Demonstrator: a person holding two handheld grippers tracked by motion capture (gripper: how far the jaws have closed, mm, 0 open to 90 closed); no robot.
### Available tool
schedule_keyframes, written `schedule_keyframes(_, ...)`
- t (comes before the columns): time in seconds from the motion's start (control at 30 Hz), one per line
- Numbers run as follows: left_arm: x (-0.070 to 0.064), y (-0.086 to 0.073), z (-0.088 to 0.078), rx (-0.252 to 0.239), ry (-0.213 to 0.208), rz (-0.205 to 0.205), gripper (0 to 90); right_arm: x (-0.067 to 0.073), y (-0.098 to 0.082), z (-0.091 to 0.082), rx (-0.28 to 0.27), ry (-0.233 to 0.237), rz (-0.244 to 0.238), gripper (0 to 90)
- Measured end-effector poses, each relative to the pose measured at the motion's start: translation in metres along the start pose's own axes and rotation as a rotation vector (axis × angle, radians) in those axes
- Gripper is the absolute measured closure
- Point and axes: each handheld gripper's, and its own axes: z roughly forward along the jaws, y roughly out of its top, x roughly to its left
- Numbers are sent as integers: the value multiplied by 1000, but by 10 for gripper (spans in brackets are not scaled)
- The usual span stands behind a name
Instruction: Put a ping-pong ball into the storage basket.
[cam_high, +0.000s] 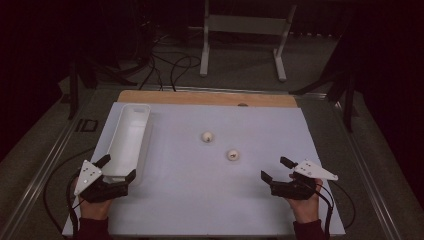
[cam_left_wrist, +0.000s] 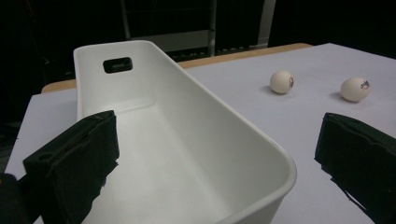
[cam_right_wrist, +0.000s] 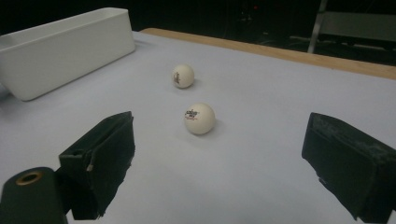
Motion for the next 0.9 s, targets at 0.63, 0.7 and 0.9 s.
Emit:
schedule_keyframes(0.63, -6, 3, -1, -10, -1, 31, 6, 8, 26, 15, 61, 31, -55, 90)
schedule_keyframes(0.7, -6, 3, -1, -11, -1, 29, 6, 9, 28, 17, 67, 32, -55, 91)
schedule_keyframes(0.9, -6, 3, -2, -17, 0, 25, 6, 12, 35, 23, 88, 29, -71, 90)
